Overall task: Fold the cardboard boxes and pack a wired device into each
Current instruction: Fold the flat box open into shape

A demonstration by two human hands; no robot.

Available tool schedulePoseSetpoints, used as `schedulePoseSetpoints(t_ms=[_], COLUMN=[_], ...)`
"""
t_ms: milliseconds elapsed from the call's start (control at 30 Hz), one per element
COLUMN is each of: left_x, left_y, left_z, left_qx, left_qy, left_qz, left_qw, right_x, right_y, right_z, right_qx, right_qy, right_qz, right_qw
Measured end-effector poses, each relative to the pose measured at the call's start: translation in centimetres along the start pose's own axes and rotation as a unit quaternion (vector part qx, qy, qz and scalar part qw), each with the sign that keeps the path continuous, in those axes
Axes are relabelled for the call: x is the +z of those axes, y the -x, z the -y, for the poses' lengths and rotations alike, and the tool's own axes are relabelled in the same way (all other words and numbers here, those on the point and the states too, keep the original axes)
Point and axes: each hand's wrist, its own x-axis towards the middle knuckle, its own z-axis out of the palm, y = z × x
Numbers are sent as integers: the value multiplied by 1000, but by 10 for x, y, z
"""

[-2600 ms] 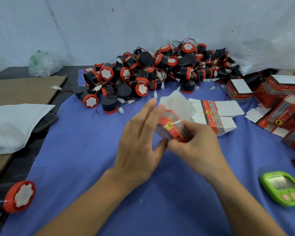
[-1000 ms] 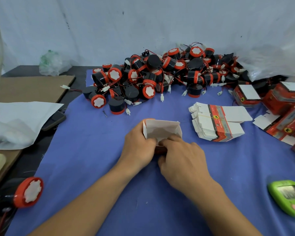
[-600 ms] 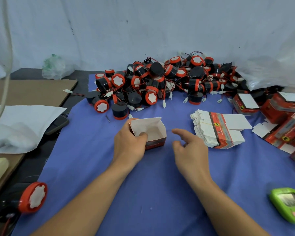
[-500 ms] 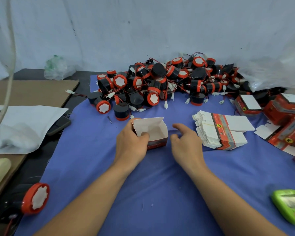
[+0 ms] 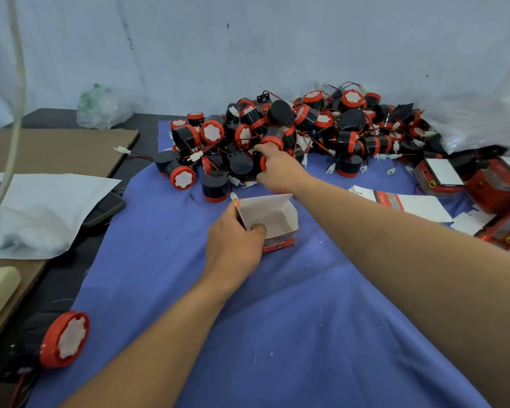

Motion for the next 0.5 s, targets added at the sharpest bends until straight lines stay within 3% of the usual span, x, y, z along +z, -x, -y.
schedulePoseSetpoints(t_ms=[67, 200, 300, 400, 500], left_x=[0, 1, 1, 2, 2], left_y=[0, 0, -1, -1, 0], left_z=[0, 2, 2, 1, -2], left_qx=[3, -1, -2, -1, -1], left_qy=[1, -2, -8, -10, -10], left_qz=[6, 18, 20, 20, 26], left_qw=[1000, 1000, 1000, 1000, 1000], right_x=[8, 7, 1, -4, -12], right_y=[-14, -19, -11, 7, 33], right_z=[-1, -9, -16, -18, -18], right_qx=[3, 9, 13, 1, 13], right_qy=[76, 146, 121, 79, -32], right_qz=[19, -53, -87, -65, -89], right_qw=[997, 988, 989, 995, 995])
